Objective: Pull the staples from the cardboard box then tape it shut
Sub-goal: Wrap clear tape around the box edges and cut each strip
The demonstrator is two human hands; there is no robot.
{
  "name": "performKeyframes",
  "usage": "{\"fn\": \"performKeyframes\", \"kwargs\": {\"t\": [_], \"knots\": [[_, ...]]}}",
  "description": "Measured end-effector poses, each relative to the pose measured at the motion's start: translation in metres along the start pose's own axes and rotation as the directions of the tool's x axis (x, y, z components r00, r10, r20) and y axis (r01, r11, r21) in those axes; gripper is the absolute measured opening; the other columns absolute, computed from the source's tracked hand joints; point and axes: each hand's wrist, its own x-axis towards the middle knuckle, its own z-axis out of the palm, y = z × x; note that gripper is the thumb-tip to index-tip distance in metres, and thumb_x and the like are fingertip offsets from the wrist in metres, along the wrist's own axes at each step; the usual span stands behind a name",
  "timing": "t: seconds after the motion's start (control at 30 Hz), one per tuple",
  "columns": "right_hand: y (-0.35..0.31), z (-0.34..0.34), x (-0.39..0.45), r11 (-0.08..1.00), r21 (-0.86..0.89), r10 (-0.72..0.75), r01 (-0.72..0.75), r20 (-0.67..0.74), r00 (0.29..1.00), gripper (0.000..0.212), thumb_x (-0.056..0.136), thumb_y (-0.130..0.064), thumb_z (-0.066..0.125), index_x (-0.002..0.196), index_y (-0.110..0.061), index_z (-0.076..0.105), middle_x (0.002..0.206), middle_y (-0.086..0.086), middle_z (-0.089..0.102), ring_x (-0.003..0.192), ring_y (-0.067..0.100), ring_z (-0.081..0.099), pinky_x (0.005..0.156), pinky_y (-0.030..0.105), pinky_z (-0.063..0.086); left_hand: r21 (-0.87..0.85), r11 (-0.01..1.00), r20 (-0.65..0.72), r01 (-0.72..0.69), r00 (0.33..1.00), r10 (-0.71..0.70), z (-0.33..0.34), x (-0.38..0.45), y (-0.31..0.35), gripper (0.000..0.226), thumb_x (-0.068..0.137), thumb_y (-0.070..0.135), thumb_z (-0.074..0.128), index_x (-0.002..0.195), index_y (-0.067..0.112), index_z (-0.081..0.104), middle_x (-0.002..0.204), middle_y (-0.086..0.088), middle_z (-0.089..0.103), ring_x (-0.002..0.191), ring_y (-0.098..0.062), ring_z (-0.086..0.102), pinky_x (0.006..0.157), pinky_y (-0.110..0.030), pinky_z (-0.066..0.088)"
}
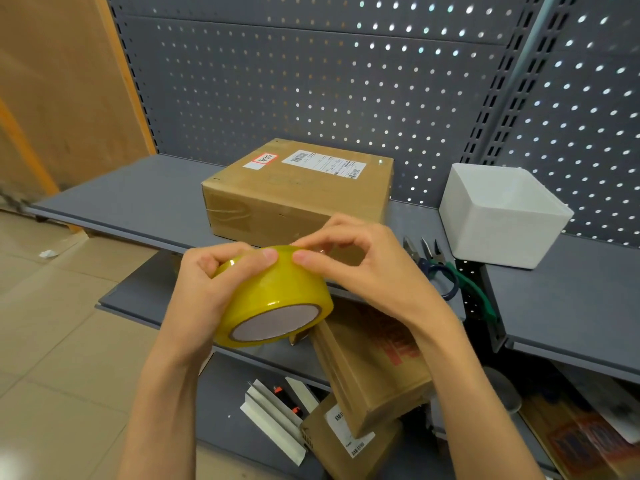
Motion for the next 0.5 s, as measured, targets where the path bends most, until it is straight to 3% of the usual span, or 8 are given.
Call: {"fn": "performKeyframes", "kwargs": {"t": [0.1,0.2,0.3,0.43,0.5], "knots": [[-0.003,-0.004,0.0,0.99,-0.142,-0.009,0.016,0.048,0.999,0.026,0.085,-0.036,0.063,0.108,-0.027,0.07,0.089,-0.005,0.062,0.086,0.004,0.057,0.079,0.02,0.044,-0.039,0.999,-0.025,0.036,0.999,-0.037,-0.001,0.001,-0.002,0.025,0.057,0.044,0.066,0.048,0.02,0.064,0.05,0.004,0.056,0.047,-0.01,0.056,0.043,-0.019,0.043],[0.0,0.007,0.003,0.989,-0.147,-0.034,0.024,-0.067,0.997,0.03,0.091,-0.032,0.057,0.119,-0.023,0.064,0.093,-0.002,0.059,0.088,0.004,0.054,0.082,0.026,0.045,-0.064,0.997,-0.119,0.037,0.992,-0.045,0.0,0.004,-0.004,0.024,0.059,0.045,0.067,0.052,0.022,0.066,0.054,0.004,0.06,0.051,-0.011,0.059,0.045,-0.021,0.046],[0.004,0.021,0.004,1.0,0.001,0.015,-0.015,-0.249,0.968,0.028,0.093,-0.025,0.056,0.119,-0.019,0.064,0.099,-0.004,0.059,0.096,0.008,0.058,0.087,0.034,0.049,-0.008,1.0,-0.194,-0.015,0.981,0.013,0.003,0.006,-0.004,0.022,0.063,0.045,0.067,0.052,0.026,0.066,0.055,0.007,0.059,0.055,-0.007,0.058,0.047,-0.018,0.046],[0.006,0.024,0.006,0.996,0.08,0.048,-0.024,-0.313,0.949,0.02,0.092,-0.011,0.056,0.108,-0.015,0.069,0.097,0.003,0.065,0.09,0.011,0.064,0.081,0.024,0.052,0.043,0.997,-0.193,-0.063,0.979,0.07,0.0,0.005,-0.002,0.024,0.061,0.049,0.064,0.055,0.026,0.068,0.055,0.009,0.059,0.055,-0.006,0.057,0.047,-0.016,0.044],[0.006,0.019,0.006,0.942,0.332,0.161,-0.045,-0.33,0.93,0.02,0.095,-0.007,0.05,0.103,-0.014,0.067,0.088,0.011,0.068,0.076,0.012,0.069,0.069,0.02,0.055,-0.026,0.997,-0.188,-0.068,0.98,0.062,-0.003,0.004,-0.002,0.024,0.058,0.05,0.068,0.053,0.026,0.067,0.053,0.01,0.058,0.052,-0.005,0.057,0.046,-0.016,0.044]]}}
